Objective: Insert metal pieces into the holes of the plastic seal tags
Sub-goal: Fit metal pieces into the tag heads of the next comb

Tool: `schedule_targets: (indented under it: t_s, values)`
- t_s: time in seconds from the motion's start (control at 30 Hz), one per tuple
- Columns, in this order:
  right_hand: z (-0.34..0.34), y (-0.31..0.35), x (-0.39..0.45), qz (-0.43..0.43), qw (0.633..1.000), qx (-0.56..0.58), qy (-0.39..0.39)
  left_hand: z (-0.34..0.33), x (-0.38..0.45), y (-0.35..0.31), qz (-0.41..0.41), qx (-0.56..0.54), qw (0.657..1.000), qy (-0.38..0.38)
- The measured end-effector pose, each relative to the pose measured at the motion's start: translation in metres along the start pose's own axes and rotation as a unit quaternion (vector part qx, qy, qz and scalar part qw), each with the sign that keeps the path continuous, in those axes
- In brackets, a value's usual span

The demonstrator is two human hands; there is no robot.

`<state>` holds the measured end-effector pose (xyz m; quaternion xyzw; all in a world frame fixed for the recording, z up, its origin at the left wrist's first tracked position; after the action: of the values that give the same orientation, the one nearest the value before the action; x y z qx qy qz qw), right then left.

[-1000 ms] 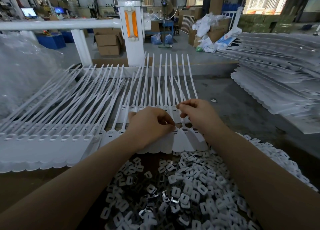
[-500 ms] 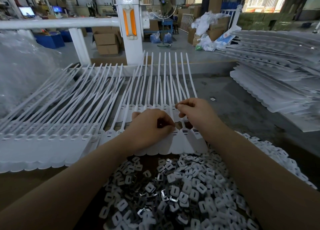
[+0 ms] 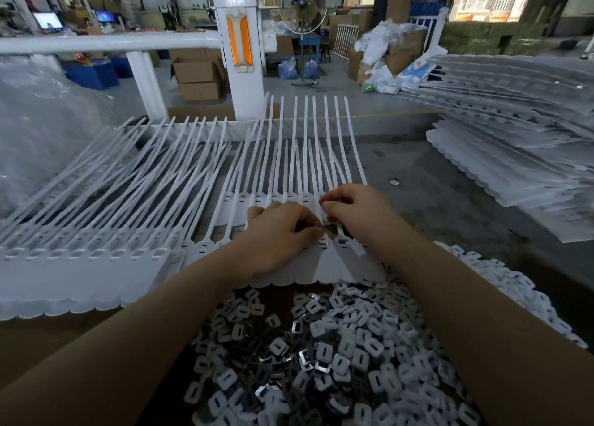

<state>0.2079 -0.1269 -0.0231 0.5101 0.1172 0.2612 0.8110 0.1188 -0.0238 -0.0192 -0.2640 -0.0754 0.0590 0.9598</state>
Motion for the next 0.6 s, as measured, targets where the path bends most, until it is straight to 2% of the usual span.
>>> schedule_targets:
  t_s: [0.2,0.33,0.6]
  values:
    - [-0.0004,-0.0032,0.0014,-0.006,1.0,0.011,-0.001,0.0042,0.0002,-0.0018,-0.003,-0.009,1.0,-0.022]
    - [-0.0013,-0.0046,0.0021,-0.007,1.0,0.018,0.003,0.0045,-0.0005,-0.0045,-0.031,0.038,0.998,-0.047]
    - [-0.0013,-0.0038,0.0016,-0.012,1.0,0.023,-0.002,0.003,-0.0005,-0.0032,-0.016,0.005,1.0,-0.024]
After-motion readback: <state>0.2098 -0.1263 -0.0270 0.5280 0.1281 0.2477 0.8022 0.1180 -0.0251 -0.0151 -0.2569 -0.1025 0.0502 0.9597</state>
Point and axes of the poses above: each hand's wrist, its own x-axis towards the middle knuckle, its own z-axis out of the back of the hand, y = z × x, the point moved 7 cm from there along x, towards the middle knuckle, and after that the axes turned 2 degrees about x, right-handed, at the moved point
